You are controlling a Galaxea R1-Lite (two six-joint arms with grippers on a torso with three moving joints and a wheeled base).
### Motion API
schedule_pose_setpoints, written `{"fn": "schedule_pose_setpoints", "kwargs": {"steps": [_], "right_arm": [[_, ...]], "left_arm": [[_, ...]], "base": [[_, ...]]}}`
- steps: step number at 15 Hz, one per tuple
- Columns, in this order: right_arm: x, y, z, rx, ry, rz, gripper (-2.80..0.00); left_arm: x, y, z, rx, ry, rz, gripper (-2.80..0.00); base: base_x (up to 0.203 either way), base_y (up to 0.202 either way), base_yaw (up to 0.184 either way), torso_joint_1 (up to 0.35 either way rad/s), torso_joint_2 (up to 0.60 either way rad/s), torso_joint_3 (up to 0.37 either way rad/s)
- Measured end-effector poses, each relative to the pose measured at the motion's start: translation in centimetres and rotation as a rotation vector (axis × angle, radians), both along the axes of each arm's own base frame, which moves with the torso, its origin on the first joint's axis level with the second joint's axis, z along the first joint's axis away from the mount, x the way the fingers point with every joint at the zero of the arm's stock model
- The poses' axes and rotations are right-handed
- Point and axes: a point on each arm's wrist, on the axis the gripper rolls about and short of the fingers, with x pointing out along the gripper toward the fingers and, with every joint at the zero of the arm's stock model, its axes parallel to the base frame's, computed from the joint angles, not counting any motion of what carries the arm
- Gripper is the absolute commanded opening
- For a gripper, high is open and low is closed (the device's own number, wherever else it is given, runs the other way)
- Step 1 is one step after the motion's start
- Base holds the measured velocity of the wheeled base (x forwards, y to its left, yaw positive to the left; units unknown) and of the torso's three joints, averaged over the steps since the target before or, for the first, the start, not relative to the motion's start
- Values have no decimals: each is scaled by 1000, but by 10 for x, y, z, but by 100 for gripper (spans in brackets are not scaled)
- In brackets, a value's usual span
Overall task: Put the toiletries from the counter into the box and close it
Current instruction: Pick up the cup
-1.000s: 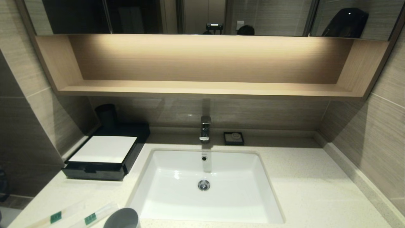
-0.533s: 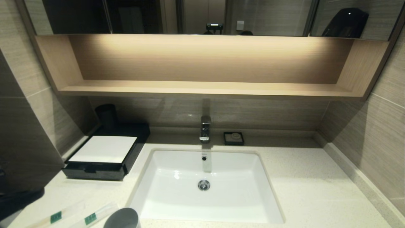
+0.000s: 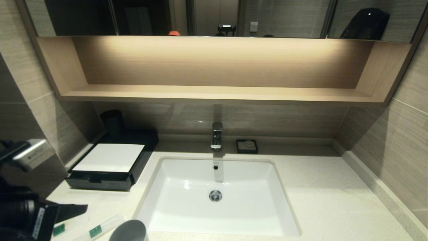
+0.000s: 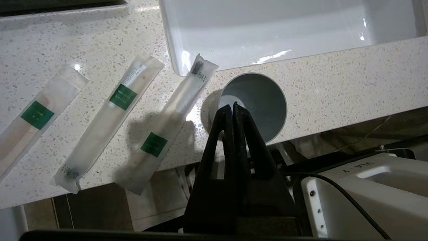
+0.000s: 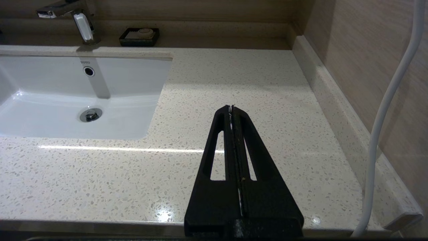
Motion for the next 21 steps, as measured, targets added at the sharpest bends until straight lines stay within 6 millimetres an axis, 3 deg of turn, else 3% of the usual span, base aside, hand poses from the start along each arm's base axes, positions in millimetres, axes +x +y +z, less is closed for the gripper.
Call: {"fn": "schedule_pose_setpoints", "kwargs": {"steps": [5,11,12,21], "right_arm": [[0,0,0,0,0,0,-280],[0,0,0,0,0,0,-280],[0,0,0,0,0,0,-280],[0,0,0,0,0,0,-280]], "left_arm": [[31,-11,-10,41,164,-38,-280],[46,-24,-26,143,255,-57,-280],[46,-26,-27,161,263,-58,0],[45,-30,-33,191,309,-81,0]], "base": [[0,0,0,0,0,0],[0,0,0,0,0,0],[0,0,0,0,0,0],[0,0,0,0,0,0]]}}
